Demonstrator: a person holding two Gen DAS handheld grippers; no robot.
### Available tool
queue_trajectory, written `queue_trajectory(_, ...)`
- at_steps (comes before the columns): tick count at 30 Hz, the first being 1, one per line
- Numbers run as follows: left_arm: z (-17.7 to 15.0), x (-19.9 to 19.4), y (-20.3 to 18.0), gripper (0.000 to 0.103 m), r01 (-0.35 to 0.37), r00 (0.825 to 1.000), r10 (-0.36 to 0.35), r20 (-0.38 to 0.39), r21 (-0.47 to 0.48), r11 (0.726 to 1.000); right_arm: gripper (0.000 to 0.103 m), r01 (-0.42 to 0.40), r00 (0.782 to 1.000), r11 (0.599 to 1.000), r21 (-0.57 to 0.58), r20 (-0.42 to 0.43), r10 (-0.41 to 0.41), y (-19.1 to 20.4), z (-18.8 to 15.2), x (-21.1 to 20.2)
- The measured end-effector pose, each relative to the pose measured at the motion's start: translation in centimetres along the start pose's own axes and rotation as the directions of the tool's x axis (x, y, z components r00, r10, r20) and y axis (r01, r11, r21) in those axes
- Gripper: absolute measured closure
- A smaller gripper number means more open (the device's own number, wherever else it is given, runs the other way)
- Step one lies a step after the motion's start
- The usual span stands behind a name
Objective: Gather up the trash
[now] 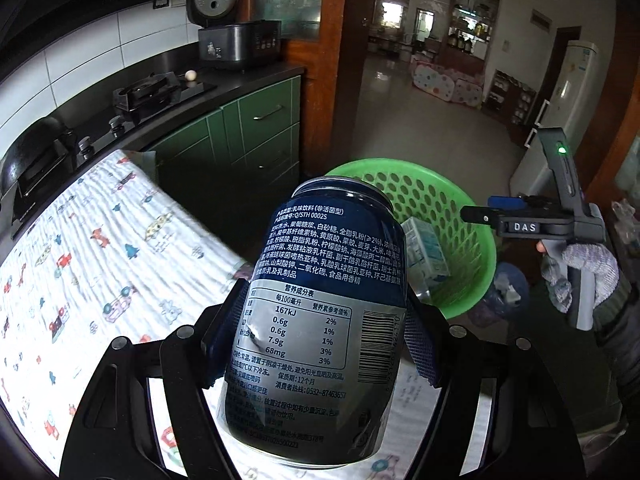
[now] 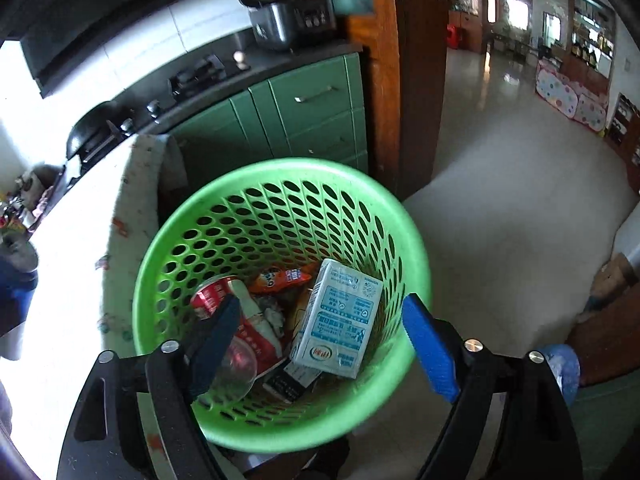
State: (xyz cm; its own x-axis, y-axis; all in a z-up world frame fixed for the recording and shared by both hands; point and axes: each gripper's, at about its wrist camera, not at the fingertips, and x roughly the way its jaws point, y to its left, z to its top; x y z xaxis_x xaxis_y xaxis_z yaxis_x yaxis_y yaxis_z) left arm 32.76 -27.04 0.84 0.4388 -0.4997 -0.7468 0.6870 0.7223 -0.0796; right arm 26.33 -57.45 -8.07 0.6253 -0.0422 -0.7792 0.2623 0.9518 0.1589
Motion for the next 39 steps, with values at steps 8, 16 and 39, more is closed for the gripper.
queue_trajectory(8, 2.8, 5.4, -4.2, 0.032, 0.030, 0.998, -0.029, -0.049, 0.015, 0.999, 0.015, -0.045, 0.993, 0.999, -0.030, 0.108, 0.048, 0.0, -2.7, -5.1)
queue_trajectory(16, 5.1, 11.3, -5.9, 0.032, 0.044, 0.993, -0.042, -0.111, 0.011, 0.999, 0.015, -0.077, 0.991, 0.997, -0.024, 0.106, 0.079, -0.3, -5.5, -5.7)
queue_trajectory(39, 4.7, 11.3, -8.0, 0.019, 0.057, 0.997, -0.058, -0.059, -0.020, 0.998, 0.014, -0.072, 0.991, 0.997, 0.032, 0.116, 0.068, -0.3, -9.1, -5.8)
